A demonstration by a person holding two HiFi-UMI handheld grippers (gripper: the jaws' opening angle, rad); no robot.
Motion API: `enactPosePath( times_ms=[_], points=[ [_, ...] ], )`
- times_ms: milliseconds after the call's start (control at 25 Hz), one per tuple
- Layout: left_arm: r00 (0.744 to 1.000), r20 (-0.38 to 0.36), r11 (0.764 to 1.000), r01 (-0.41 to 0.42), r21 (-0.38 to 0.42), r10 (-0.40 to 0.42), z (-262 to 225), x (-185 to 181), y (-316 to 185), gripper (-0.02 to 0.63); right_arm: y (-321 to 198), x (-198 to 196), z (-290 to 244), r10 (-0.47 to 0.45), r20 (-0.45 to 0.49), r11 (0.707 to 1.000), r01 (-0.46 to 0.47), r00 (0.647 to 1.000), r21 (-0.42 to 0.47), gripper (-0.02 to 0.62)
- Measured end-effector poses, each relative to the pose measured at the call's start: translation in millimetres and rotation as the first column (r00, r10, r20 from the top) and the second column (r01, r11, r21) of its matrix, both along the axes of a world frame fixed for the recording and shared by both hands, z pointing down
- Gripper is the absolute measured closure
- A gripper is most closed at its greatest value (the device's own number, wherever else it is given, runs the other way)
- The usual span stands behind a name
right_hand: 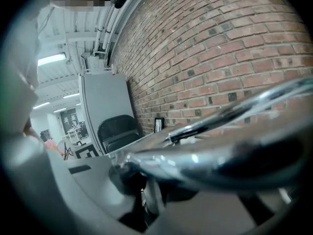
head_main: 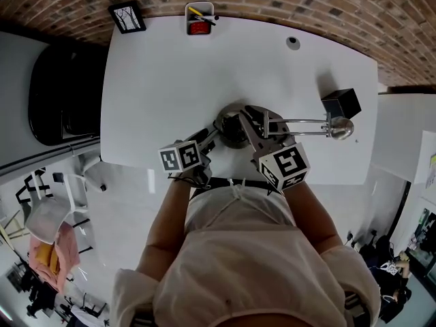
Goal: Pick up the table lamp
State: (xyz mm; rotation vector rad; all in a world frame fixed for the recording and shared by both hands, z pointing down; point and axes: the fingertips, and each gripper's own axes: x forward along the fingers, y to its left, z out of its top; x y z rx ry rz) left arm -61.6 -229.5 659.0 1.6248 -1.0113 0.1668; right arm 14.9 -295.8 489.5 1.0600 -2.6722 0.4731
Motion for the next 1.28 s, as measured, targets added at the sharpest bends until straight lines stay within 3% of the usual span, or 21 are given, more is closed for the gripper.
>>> enactPosePath(
  times_ms=[120, 320, 760, 1120, 1280],
  points=[
    [0.997, -0.072, 1.000, -0.019, 0.004, 0.019, -8.0, 13.4, 0.0, 0.388, -2.5, 5.5, -2.1, 0.003, 0.023, 1.000, -0.002, 1.000, -0.015, 0.526],
    [0.996, -0.071, 0.998, -0.057, -0.025, 0.056, 4.3, 24.0, -0.2, 0.387, -4.2, 8.3, -2.9, 0.006, 0.043, 1.000, -0.005, 0.999, -0.021, 0.526],
    [0.991, -0.131, 0.997, -0.036, -0.072, 0.026, 10.9, 30.1, -2.1, 0.422, -1.4, 8.2, -1.0, -0.002, 0.040, 1.000, 0.003, 0.999, -0.011, 0.526],
    [0.985, -0.170, 0.993, -0.046, -0.109, 0.027, 11.7, 32.8, -0.5, 0.426, -0.9, -0.1, -1.4, -0.009, -0.031, 1.000, 0.008, 0.999, -0.014, 0.531],
    [0.978, -0.207, 0.996, -0.048, -0.070, 0.032, -3.7, 35.3, -6.0, 0.426, -1.2, -3.9, -20.4, -0.020, -0.058, 1.000, 0.021, 0.998, 0.015, 0.531]
  ],
)
